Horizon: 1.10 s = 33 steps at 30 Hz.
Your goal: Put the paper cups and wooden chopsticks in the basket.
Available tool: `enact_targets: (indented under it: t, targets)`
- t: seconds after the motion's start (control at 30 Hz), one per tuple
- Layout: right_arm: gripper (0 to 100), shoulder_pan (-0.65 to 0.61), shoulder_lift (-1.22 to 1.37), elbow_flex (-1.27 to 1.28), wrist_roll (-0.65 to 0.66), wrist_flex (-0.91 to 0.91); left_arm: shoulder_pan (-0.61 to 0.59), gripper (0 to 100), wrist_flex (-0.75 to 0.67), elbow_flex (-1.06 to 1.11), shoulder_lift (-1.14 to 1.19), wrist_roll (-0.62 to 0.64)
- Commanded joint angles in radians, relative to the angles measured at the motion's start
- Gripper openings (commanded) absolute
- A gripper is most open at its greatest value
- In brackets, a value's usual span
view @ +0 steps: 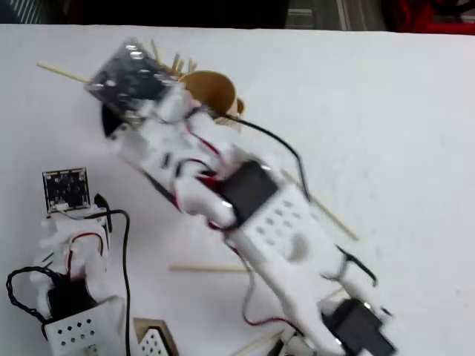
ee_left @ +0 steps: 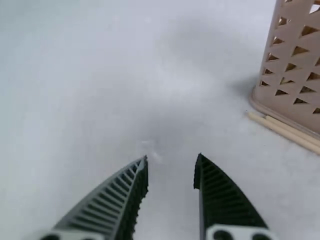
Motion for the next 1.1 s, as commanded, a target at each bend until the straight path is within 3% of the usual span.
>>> enact_targets:
  t: [0.0, 0.2, 0.3, 0.6, 0.77, 1.07]
  targets:
    - [2.0, -0.030, 0.097, -0.009, -0.002, -0.147, -0.005, 16, -0.029, -0.005, -0.012, -0.006]
    - [2.0, -0.061, 0.237, -0.009, 0.005, -0.306, -0.081, 16, -0.037, -0.014, -0.012, 0.015]
    - [2.0, -0.079, 0.289, -0.011, 0.081, -0.364, -0.119, 16, -0.066, -0.011, -0.012, 0.060]
    - [1.9, -0.056, 0.478, -0.158, 0.124, -0.423, -0.124, 16, -0.066, -0.009, -0.012, 0.064]
    - [1.9, 0.045, 0.515, -0.299, 0.118, -0.354, -0.124, 16, -0.066, -0.008, -0.012, 0.063]
    - [1.9, 0.107, 0.268, -0.336, 0.117, -0.056, -0.124, 16, -0.066, -0.008, -0.012, 0.063]
